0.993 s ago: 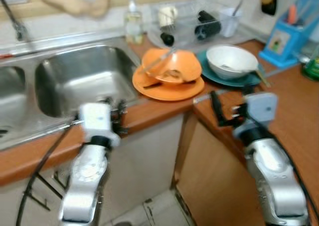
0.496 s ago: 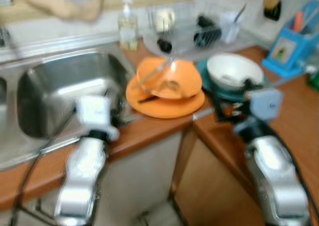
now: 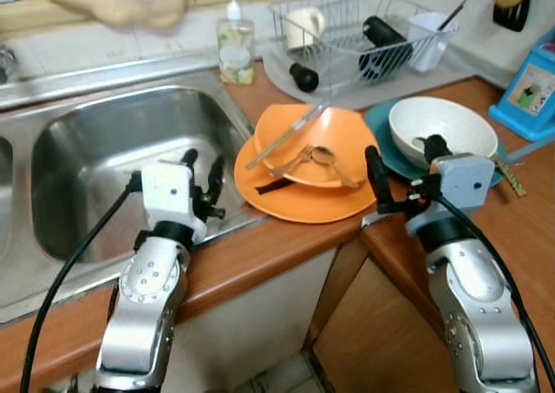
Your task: Kitchen organization
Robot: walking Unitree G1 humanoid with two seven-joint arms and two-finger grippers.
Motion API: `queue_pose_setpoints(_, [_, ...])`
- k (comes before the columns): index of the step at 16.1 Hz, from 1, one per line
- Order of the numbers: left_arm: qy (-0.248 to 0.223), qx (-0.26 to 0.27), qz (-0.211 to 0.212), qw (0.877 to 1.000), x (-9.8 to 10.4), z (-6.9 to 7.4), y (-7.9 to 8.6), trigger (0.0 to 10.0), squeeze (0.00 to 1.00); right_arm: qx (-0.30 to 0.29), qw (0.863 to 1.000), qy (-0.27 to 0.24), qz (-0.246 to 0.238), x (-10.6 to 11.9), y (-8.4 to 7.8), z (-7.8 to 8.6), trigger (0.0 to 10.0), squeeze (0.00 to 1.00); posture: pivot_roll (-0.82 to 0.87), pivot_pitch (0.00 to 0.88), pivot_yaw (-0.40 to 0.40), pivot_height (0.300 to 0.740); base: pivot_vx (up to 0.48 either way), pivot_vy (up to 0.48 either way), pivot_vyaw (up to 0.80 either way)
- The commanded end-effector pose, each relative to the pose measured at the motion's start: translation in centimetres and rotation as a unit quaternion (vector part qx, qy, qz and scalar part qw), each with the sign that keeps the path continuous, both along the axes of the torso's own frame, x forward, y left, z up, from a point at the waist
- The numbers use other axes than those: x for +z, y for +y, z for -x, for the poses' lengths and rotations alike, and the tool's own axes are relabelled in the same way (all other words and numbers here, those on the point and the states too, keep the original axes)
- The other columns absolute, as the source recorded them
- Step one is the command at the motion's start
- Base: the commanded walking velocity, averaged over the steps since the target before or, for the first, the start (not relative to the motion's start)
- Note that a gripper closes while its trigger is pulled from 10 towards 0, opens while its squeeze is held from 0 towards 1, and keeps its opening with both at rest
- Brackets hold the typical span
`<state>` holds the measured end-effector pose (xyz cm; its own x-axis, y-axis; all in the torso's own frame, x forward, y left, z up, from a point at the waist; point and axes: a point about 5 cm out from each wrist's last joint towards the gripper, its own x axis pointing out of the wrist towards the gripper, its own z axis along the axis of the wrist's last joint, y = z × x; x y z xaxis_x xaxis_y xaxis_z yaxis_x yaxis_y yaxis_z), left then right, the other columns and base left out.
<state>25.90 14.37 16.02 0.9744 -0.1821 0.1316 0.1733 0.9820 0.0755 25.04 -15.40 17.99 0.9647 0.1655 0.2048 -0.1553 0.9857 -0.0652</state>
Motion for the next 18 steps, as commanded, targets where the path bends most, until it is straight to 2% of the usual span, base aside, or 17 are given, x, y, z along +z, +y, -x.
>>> queue_pose_setpoints(1, [0.004,-0.013,-0.008,1.000,0.0,0.0,-0.2,10.0,1.00,0.000,1.000,-0.003,-0.004,0.3,-0.2,0.2,10.0,0.74,-0.03,0.000,0.006,0.740,0.000,0.000,0.00])
queue_pose_setpoints(2, [0.005,-0.018,-0.011,1.000,0.0,0.0,-0.2,10.0,1.00,0.001,1.000,-0.001,-0.004,0.3,-0.2,0.3,10.0,0.53,-0.02,0.000,0.003,0.740,0.000,0.000,0.00])
queue_pose_setpoints(3, [0.005,-0.035,-0.002,0.999,0.1,0.0,-0.5,10.0,1.00,0.002,1.000,0.001,-0.005,0.3,-0.2,0.4,10.0,0.08,-0.03,0.000,0.000,0.740,0.000,0.000,0.00])
queue_pose_setpoints(4, [0.004,-0.071,0.013,0.997,0.4,0.0,-1.0,10.0,0.45,0.008,1.000,0.006,-0.009,0.3,-0.3,0.5,10.0,0.00,-0.03,0.000,-0.001,0.740,0.000,0.000,0.00])
queue_pose_setpoints(5, [0.004,-0.086,0.016,0.996,0.5,0.0,-1.2,10.0,0.29,0.013,1.000,0.009,-0.011,0.2,-0.2,0.6,10.0,0.00,-0.03,0.000,-0.002,0.740,0.000,0.000,0.00])
queue_pose_setpoints(6, [0.009,-0.124,0.015,0.992,0.5,-0.1,-1.7,10.0,0.20,0.027,0.999,0.015,-0.015,0.2,-0.2,0.7,10.0,0.00,-0.03,0.000,-0.003,0.740,0.000,0.000,0.00])
queue_pose_setpoints(7, [0.022,-0.164,0.006,0.986,0.4,-0.3,-2.2,10.0,0.00,0.043,0.999,0.013,-0.008,0.4,-0.2,0.7,10.0,0.00,-0.03,0.000,-0.003,0.740,0.000,0.000,0.00])
queue_pose_setpoints(9, [0.024,-0.182,-0.009,0.983,0.4,-0.9,-2.5,10.0,0.00,0.066,0.998,0.022,0.001,0.3,0.0,0.7,10.0,0.00,-0.03,0.000,-0.006,0.740,0.000,0.000,0.00])
queue_pose_setpoints(10, [0.021,-0.184,-0.013,0.983,0.5,-1.6,-2.6,8.9,0.00,0.079,0.996,0.028,0.007,0.2,0.2,0.9,10.0,0.00,-0.03,0.000,-0.011,0.740,0.000,0.000,0.00])
queue_pose_setpoints(11, [0.021,-0.183,-0.014,0.983,0.5,-1.8,-2.6,6.2,0.00,0.083,0.996,0.031,0.009,0.1,0.3,0.9,10.0,0.00,-0.03,0.000,-0.010,0.740,0.000,0.000,0.00])
queue_pose_setpoints(12, [0.023,-0.185,-0.015,0.982,0.6,-2.4,-2.6,0.0,0.00,0.101,0.994,0.038,0.011,-0.1,0.7,1.1,10.0,0.00,-0.03,0.000,-0.010,0.740,0.000,0.000,0.00])
queue_pose_setpoints(18, [0.022,-0.183,-0.007,0.983,0.4,-2.9,-2.5,0.0,0.00,0.141,0.988,0.055,0.018,-0.5,1.4,1.5,10.0,0.00,-0.03,0.000,-0.001,0.740,0.000,0.000,0.00])
